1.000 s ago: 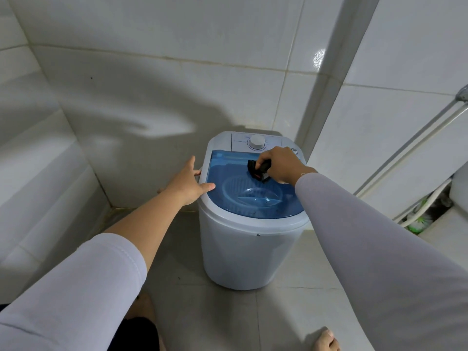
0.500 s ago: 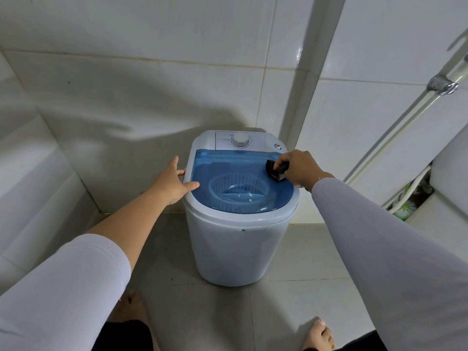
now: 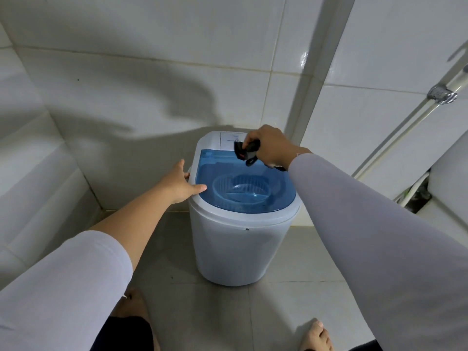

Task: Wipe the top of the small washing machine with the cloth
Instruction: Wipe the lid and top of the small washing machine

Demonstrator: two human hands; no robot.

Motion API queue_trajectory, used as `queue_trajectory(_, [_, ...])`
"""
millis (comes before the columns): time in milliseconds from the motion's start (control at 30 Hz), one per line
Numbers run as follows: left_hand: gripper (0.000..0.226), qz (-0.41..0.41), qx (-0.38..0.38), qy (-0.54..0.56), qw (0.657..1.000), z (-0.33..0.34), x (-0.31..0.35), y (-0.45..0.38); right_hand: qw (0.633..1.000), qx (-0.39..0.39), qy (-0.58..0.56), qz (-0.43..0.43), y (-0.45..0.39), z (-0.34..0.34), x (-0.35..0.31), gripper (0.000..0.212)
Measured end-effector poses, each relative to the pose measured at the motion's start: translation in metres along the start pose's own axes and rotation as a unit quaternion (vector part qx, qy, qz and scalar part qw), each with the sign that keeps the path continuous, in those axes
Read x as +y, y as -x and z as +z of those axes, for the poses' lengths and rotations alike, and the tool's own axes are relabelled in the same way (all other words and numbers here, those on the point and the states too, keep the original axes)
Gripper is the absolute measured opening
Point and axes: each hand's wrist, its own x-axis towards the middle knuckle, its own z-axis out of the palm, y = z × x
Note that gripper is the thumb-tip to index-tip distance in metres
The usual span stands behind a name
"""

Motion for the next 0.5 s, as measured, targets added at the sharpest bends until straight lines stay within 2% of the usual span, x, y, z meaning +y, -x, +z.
queue_trajectory(100, [0.102, 0.004, -0.019, 0.018, 1.000, -0.001, -0.004, 0.003, 0.998, -0.037, 0.013, -0.045, -0.007, 0.014, -0.032, 0.045])
queue_trajectory(200, [0.102, 0.009, -0.021, 0.036, 0.999, 0.000, -0.010, 0.005, 0.994, -0.059, 0.021, -0.085, -0.016, 0.036, -0.049, 0.041])
queue_trajectory(500, [0.103, 0.018, -0.028, 0.080, 0.996, -0.001, -0.012, 0.007, 0.977, -0.129, 0.121, -0.120, -0.022, 0.065, -0.060, 0.054])
